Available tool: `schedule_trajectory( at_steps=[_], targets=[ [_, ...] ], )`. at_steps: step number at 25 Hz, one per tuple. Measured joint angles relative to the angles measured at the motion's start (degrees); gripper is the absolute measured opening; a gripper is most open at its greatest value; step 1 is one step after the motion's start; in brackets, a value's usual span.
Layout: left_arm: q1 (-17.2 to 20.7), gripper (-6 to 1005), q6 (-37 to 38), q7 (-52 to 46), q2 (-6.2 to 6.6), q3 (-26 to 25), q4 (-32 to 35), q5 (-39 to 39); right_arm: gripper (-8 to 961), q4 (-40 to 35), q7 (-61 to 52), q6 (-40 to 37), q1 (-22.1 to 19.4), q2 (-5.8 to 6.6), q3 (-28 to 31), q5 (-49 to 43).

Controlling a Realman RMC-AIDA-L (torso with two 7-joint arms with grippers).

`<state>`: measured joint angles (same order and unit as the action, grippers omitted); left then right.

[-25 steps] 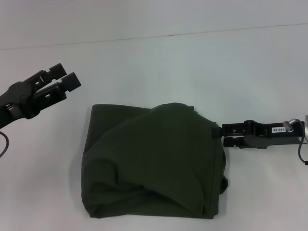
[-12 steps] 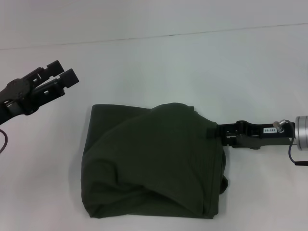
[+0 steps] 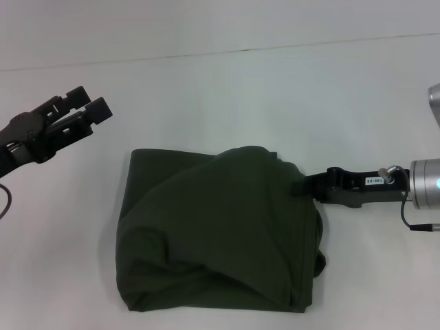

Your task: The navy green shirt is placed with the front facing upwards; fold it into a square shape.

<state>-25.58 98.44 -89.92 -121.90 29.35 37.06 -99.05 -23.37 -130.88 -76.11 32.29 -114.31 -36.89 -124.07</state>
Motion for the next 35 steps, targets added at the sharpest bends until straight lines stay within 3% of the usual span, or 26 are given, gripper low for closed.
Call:
schedule_trajectory(
  at_steps=[13,24,35],
  targets=[
    [0.0,920,-0.8,0.4,-0.21,0.6,-0.2,0.0,105,-0.6,0.6,0.2,-0.5,-0.03,3.4,0.5],
    [-0.2,918,-1.3,0.5,-0.26,0.8,-0.4,-0.1,71,-1.2,0.5,1.8,2.9,-0.03,3.6,2.0],
    [-0.3,917,-1.7,0.5,-0.23,0.8,-0.5,-0.1,74,-1.6,0.5,3.7,2.5,0.13,3.4,2.0]
  ],
)
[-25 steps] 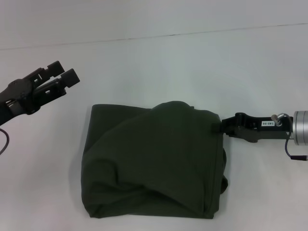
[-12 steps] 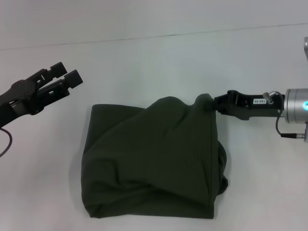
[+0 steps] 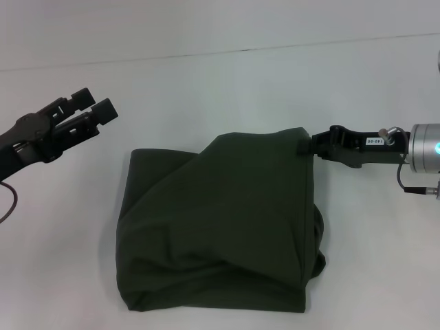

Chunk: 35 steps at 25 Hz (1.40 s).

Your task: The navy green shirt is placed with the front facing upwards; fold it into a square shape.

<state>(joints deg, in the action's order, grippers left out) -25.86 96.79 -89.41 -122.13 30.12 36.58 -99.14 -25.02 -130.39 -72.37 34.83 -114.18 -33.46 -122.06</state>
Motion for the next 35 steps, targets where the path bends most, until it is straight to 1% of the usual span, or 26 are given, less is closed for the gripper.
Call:
schedule_trajectory(
  at_steps=[8,13,16,18,22,24,27,30,32,35],
  targets=[
    [0.0,917,-1.0,0.0,0.2,-0.2,-0.6,-1.3,80,0.0,0.4,0.6,0.3,-0.1,-0.6,-0.2],
    [0.2,916,-1.2,0.0,0.22,-0.4,-0.6,-1.5,266,0.0,2.4,0.6,-0.5,-0.4,0.1,0.2],
    [0.3,916,-1.2,0.0,0.23,-0.5,-0.6,-1.5,417,0.0,3.4,0.8,-1.5,-0.49,0.8,1.4],
    [0.3,916,-1.2,-0.1,0.23,-0.5,-0.5,-1.5,518,-0.1,3.8,1.0,-2.3,-0.35,1.8,2.7],
    [0.3,916,-1.2,-0.2,0.22,-0.5,-0.5,-1.5,679,-1.0,4.2,0.6,-3.6,0.2,2.3,4.5],
    [0.3,916,-1.2,-0.2,0.19,-0.4,-0.5,-1.5,760,-2.0,4.2,-0.3,-3.7,0.29,2.3,4.8],
    [0.2,917,-1.0,-0.3,0.14,-0.1,-0.5,-1.5,802,-3.8,4.1,-1.6,-2.4,0.29,1.9,4.9],
    [0.1,917,-1.0,-0.3,0.15,0.0,-0.6,-1.7,843,-4.4,4.0,-1.8,0.4,0.09,0.0,4.6],
    [0.1,917,-1.2,-0.3,0.18,-0.1,-0.5,-2.4,871,-4.4,3.7,-1.2,2.3,-0.06,-2.3,4.6],
    [0.1,917,-1.2,-0.3,0.21,-0.2,-0.5,-3.1,861,-4.0,2.2,-0.1,5.0,-0.57,-6.8,4.6]
  ],
)
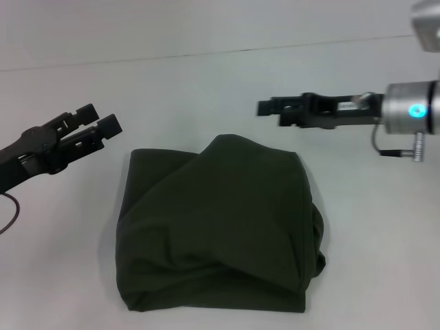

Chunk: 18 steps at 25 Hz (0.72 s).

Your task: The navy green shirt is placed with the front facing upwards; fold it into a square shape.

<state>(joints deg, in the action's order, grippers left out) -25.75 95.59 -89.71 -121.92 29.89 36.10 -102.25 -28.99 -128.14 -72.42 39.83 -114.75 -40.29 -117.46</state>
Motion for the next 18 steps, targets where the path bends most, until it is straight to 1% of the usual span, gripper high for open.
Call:
schedule_trajectory(
  at_steps=[2,8,13,18],
  targets=[
    [0.2,917,0.0,0.0,0.01,-0.2,0.0,0.0,855,0.0,-1.1,0.3,1.6,-0.37,-3.1,0.0],
    [0.3,917,-0.1,0.1,0.02,-1.0,0.3,0.3,716,0.1,-2.8,0.5,5.0,-1.7,-9.9,0.0],
    [0.3,917,-0.9,0.8,0.02,-3.1,0.1,0.6,464,0.1,-4.0,0.8,6.1,-2.48,-13.7,-0.1],
    [0.2,916,-1.1,1.3,0.02,-4.6,0.0,0.7,289,0.4,-4.8,2.4,6.6,-3.2,-16.6,-0.1]
  ],
)
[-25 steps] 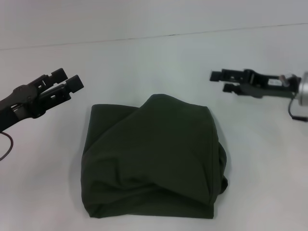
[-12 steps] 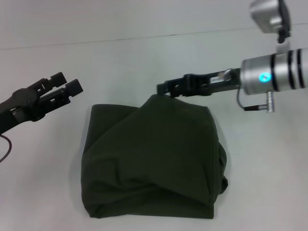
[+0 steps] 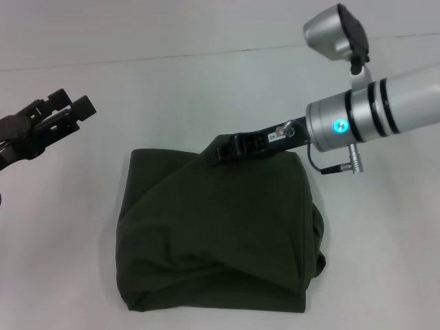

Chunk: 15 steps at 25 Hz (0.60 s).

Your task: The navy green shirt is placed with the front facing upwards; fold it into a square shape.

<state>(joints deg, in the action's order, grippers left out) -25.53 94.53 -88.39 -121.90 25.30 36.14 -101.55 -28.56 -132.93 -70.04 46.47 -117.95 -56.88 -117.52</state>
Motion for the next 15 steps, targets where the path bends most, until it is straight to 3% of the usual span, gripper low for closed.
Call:
schedule_trajectory(
  at_steps=[6,15],
  targets=[
    [-0.3,916,-0.2,0.0,0.0,-0.4,0.0,0.0,81,0.7,-0.4,5.7,0.8,-1.45,-5.9,0.0],
    [-0.2,916,-0.3,0.1,0.0,-0.3,-0.1,0.0,82,3.5,-1.0,14.6,2.7,-1.87,-11.5,0.0]
  ],
)
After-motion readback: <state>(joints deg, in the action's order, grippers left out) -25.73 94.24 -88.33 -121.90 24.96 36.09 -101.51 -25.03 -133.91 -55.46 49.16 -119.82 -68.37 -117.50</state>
